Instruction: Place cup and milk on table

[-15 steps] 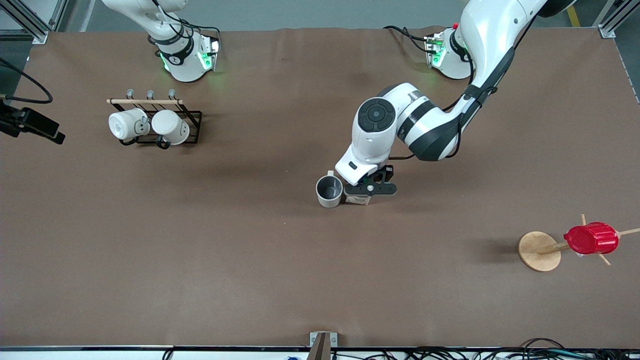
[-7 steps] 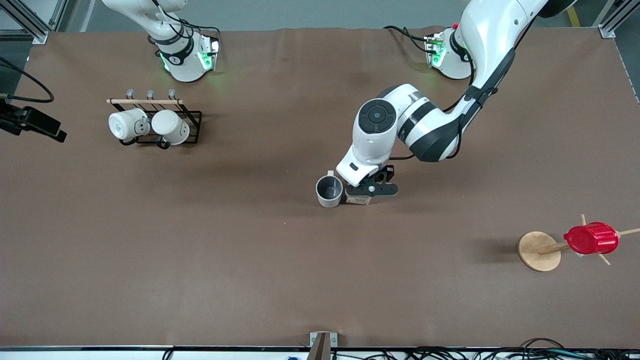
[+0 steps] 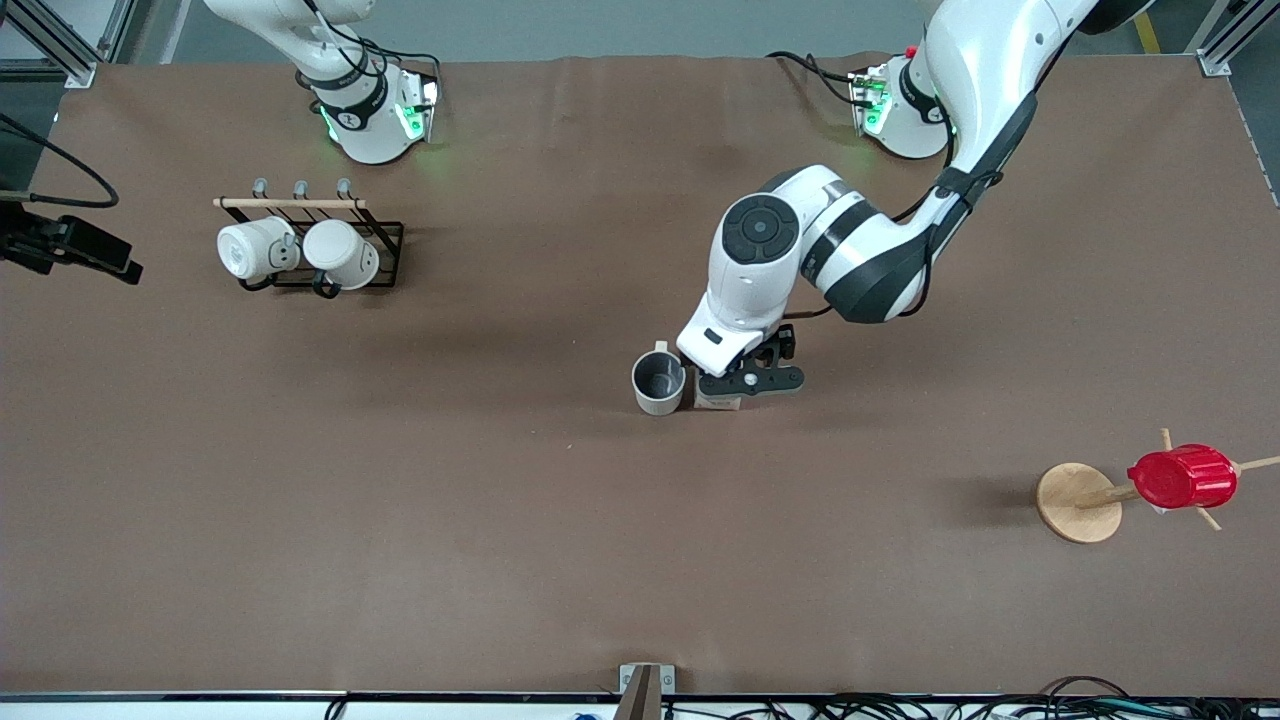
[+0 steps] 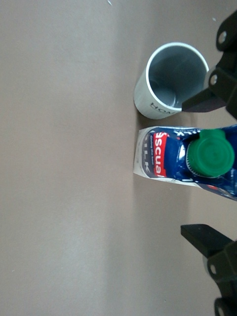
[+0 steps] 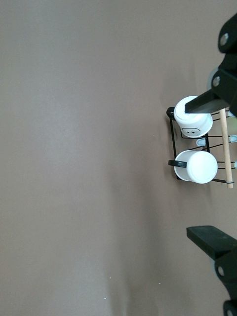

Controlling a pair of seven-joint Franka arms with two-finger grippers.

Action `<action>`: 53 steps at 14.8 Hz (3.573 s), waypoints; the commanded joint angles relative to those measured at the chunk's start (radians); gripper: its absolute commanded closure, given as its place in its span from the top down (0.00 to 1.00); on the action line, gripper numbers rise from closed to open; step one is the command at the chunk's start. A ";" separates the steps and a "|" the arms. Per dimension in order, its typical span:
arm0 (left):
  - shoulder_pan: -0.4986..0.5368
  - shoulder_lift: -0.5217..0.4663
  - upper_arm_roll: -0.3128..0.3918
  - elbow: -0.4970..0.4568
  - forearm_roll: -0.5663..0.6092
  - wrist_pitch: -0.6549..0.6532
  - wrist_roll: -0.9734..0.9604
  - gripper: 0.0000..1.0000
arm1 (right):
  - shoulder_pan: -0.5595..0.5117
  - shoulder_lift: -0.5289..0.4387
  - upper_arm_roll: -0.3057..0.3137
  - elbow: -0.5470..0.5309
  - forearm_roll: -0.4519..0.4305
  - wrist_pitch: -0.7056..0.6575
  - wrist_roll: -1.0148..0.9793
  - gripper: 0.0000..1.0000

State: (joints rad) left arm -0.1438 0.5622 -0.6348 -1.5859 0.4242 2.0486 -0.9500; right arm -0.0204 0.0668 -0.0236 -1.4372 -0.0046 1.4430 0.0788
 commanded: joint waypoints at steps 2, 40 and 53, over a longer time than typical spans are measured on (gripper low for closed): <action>0.003 -0.119 0.023 -0.005 -0.082 -0.041 -0.018 1.00 | -0.023 -0.028 0.011 -0.031 0.014 0.007 -0.024 1.00; 0.075 -0.590 0.661 -0.080 -0.413 -0.360 0.967 1.00 | -0.024 -0.027 0.008 -0.031 0.015 0.010 -0.022 1.00; 0.098 -0.614 0.607 -0.126 -0.392 -0.338 0.950 1.00 | -0.027 -0.027 0.010 -0.029 0.015 0.008 -0.022 1.00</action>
State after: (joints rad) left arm -0.0592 -0.0246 -0.0125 -1.6874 0.0182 1.7038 0.0029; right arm -0.0310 0.0667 -0.0232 -1.4373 -0.0044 1.4425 0.0677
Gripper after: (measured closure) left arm 0.000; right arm 0.000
